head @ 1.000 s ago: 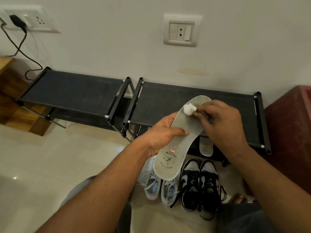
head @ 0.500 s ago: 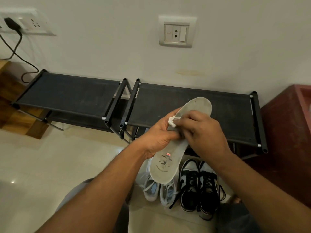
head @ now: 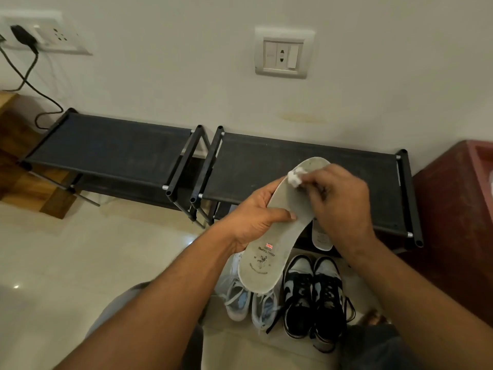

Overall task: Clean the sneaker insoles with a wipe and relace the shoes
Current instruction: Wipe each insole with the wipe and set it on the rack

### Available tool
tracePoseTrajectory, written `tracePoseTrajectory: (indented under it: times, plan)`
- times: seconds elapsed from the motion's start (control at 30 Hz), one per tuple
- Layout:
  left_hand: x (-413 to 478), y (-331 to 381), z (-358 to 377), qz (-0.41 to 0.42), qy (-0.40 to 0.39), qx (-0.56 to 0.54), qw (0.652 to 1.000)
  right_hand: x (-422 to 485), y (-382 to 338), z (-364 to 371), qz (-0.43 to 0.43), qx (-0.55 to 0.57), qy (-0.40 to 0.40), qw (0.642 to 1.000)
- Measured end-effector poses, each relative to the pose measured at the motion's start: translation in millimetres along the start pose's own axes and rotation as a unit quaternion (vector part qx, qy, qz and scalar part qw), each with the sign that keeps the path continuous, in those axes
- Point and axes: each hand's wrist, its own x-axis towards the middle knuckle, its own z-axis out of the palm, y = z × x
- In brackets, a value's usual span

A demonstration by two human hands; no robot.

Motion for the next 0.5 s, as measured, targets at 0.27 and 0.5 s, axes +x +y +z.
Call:
tracePoseTrajectory:
  times: [0.27,0.5]
  plan:
    - [-1.2,1.6,0.8,-0.002,-0.006,0.017,1.0,4.2,13.2,-4.5,0.037,0.005,0.026,0.999]
    - [-1.9,1.1,2.0,-0.003,-0.009,0.025,1.0,8.8,25.2,-7.5,0.054,-0.013,0.03,0.998]
